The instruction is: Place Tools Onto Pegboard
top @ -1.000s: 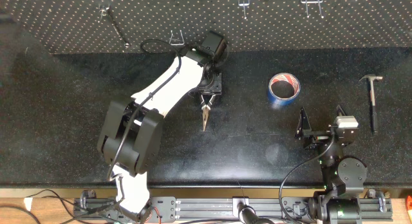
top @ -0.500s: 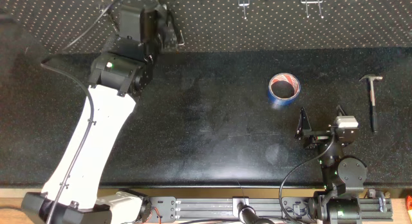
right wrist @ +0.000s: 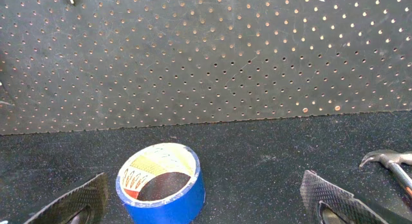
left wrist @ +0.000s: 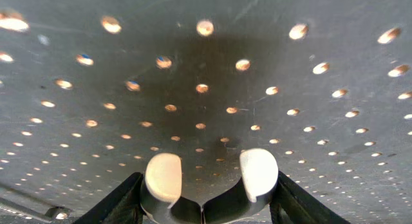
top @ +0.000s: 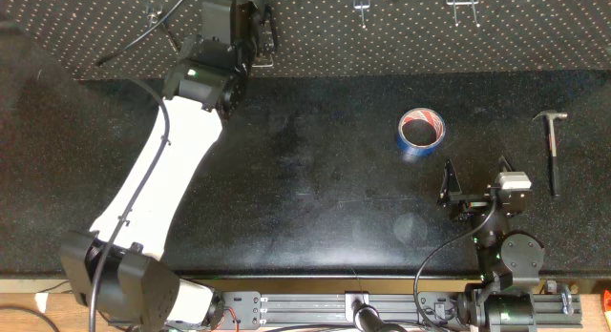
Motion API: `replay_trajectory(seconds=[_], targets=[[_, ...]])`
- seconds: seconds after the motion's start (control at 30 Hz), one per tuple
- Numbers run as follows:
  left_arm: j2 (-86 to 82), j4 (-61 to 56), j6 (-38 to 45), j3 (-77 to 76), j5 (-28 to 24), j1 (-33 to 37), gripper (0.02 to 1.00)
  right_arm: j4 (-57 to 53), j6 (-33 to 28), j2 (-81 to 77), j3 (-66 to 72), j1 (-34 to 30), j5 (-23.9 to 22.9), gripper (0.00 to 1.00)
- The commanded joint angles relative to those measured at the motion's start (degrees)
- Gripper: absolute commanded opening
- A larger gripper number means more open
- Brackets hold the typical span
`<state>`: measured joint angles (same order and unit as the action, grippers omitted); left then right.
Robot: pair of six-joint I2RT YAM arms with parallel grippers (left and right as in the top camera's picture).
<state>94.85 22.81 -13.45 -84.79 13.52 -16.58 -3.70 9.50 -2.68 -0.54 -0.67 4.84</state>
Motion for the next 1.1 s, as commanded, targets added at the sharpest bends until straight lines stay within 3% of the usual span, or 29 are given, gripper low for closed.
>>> replay_trajectory(seconds=[0.03, 0.1, 0.17, 0.3, 0.7, 0.87, 0.9, 0.97, 1.1], targets=[[2.12, -1.20, 0.72, -0.68, 1.33, 0.13, 0.029, -0.11, -0.81, 0.46, 0.31, 0.39, 0.55, 0.974], [2.40, -1.20, 0.72, -0.61, 1.33, 0.13, 0.036, -0.11, -0.81, 0.46, 0.31, 0.39, 0.55, 0.976], [2.40, -1.18, 0.72, -0.61, 1.33, 0.13, 0.145, -0.11, -0.81, 0.46, 0.31, 0.39, 0.55, 0.976], [2.40, -0.72, 0.72, -0.61, 1.33, 0.13, 0.185, -0.11, -0.81, 0.46, 0.31, 0.39, 0.52, 0.976], [3.96, 4.85, 0.68, 0.15, 1.22, 0.13, 0.169, -0.11, -0.81, 0.46, 0.31, 0.39, 0.55, 0.976], [6.05, 5.53, 0.42, 0.15, -1.31, 0.07, 0.178, -0.11, -0.81, 0.46, 0.31, 0.39, 0.52, 0.976], [6.05, 5.90, 0.44, 0.15, -1.31, 0.07, 0.279, -0.11, -0.81, 0.46, 0.31, 0.39, 0.52, 0.976], [6.05, 6.56, 0.44, 0.15, -1.29, 0.07, 0.318, -0.11, -0.81, 0.46, 0.31, 0.39, 0.55, 0.976], [6.38, 6.54, 0.46, 0.15, -1.27, 0.13, 0.560, -0.11, -0.81, 0.46, 0.31, 0.39, 0.55, 0.976]])
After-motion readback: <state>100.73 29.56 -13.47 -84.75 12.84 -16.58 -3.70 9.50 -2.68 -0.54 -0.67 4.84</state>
